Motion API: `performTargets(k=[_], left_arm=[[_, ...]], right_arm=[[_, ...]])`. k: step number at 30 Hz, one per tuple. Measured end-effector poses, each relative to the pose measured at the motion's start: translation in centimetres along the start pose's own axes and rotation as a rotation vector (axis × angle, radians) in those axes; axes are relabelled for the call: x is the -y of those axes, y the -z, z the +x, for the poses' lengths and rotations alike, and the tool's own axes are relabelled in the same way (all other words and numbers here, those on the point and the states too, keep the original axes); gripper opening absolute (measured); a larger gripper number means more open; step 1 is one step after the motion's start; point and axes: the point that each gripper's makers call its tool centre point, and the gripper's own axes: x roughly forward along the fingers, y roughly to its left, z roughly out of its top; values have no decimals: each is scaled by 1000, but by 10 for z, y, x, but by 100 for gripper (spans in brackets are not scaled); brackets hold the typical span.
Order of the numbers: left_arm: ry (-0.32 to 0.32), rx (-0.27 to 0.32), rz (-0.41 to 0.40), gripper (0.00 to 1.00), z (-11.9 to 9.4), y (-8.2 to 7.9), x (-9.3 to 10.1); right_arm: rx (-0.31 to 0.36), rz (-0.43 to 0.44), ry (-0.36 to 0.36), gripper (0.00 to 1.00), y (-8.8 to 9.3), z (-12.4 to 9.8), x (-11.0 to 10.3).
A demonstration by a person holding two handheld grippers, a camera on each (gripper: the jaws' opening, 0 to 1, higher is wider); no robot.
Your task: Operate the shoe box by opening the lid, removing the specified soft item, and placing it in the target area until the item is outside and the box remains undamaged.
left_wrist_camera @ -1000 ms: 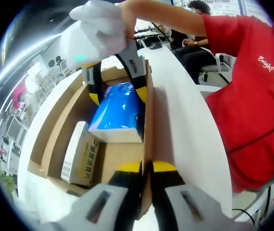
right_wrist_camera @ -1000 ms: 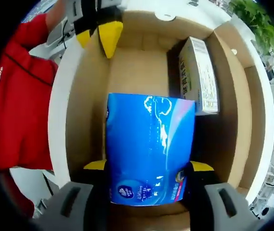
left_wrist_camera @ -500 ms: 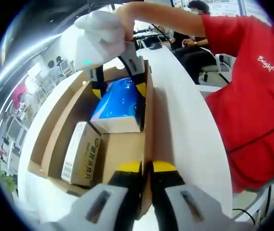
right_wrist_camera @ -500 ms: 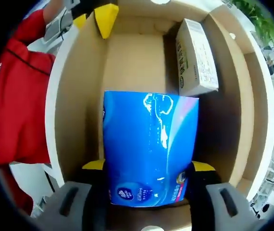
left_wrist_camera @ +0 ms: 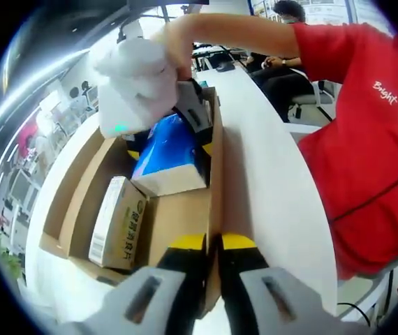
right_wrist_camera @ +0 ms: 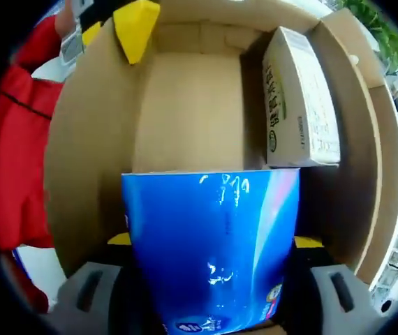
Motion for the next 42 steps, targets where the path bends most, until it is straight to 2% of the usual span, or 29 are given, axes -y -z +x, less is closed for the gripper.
performTargets(k=[3,5,10,14,17,21,24,26,27,30,35,42], left_arm=[[-4,4,5,5,0,-1,0],[-4,5,7,6,0,-1,0],[1,-1,-4,5,0,-1,0],[-5,0,-2,6,-1,-4,2],[-1,-2,-6,5,0,-1,0],[3,-6,-10,5,0,-1,0],[6,-8,-13,5,1,1,-1],[9,-9,-16,5,0,-1,0],[10,-8,-20,5,0,-1,0],[10,-7,-15,5,-1,-6,3],[11,-5,-8,5,-1,-4,2],[7,1,-2,5,-1,-2,0]], right_arm=[[-15,3,-8,86,-1,1,0],[13,4,-31,86,2,-2,-4],[11,2,-30,86,3,-5,-8],[66,-8,-31,86,2,-5,-8],[140,-15,-27,86,1,-5,-8],[185,-20,-18,82,1,-7,-12],[180,-19,-14,79,-1,-7,-10],[145,-33,-21,77,-1,-7,-9],[124,-80,-12,76,-2,-8,-8],[100,-100,-35,76,-2,-9,-11],[119,-117,14,76,-9,-21,-1],[173,-116,39,77,-6,-56,1]])
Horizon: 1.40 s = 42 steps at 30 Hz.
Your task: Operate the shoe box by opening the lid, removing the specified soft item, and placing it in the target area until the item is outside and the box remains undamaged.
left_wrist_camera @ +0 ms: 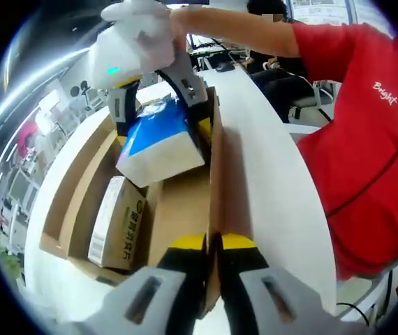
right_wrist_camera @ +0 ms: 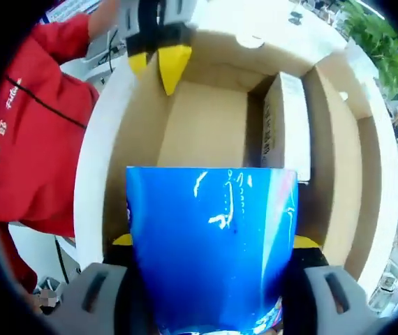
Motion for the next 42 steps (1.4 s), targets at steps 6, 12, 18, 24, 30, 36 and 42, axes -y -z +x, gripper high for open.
performTargets(k=[6,12,18,24,30,36,42], left_arm=[[3,-3,-3,5,0,0,1],[-3,1,2,5,0,-1,2],[-2,2,3,5,-1,2,1],[1,1,1,5,0,2,0],[-1,1,3,5,0,2,0],[-3,2,5,5,0,2,0],[-4,2,5,5,1,2,0]], right_arm=[[30,12,32,76,2,-12,3],[31,6,51,76,3,-24,3],[27,1,60,77,9,-51,2],[32,3,94,77,21,-70,9],[-4,10,85,76,37,-72,1],[-1,42,75,77,44,-69,-4],[-23,54,90,77,60,-64,-1]])
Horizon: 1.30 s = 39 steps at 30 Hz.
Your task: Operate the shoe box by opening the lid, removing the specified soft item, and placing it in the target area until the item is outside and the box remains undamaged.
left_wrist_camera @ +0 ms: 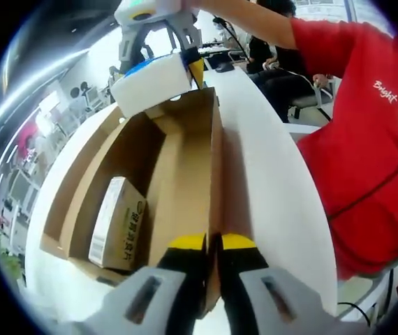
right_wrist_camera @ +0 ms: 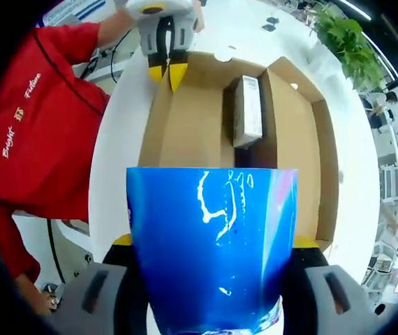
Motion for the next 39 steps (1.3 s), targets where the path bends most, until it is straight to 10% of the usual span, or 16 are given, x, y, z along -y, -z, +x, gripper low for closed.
performTargets(k=[39], left_arm=[[7,-7,-6,5,0,0,0]], right_arm=[[-120,109,13,77,106,-4,7]])
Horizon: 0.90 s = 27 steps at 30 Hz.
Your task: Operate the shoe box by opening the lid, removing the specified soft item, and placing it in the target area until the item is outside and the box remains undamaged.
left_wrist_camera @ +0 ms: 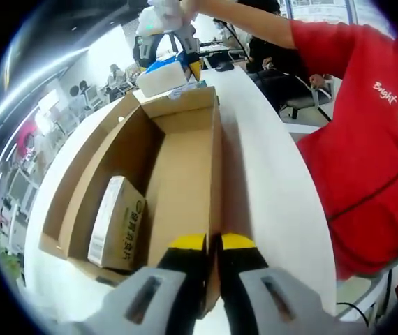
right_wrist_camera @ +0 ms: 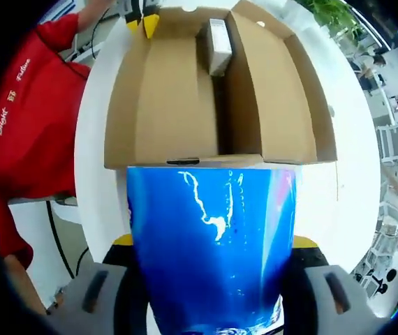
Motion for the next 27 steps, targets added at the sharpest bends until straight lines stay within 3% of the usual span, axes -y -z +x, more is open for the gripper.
performTargets(k=[7,12,19,27], left_arm=[[-1,0,1,5,0,0,0],[-1,1,2,5,0,0,0],[1,1,2,5,-1,-2,1],[-2,1,4,5,-1,1,-1]], right_arm=[[-15,-2,3,77,6,3,1],[-28,6,-7,77,15,22,-2],[-36,9,-19,77,22,31,-5],[-27,-13,-7,78,20,34,-2]])
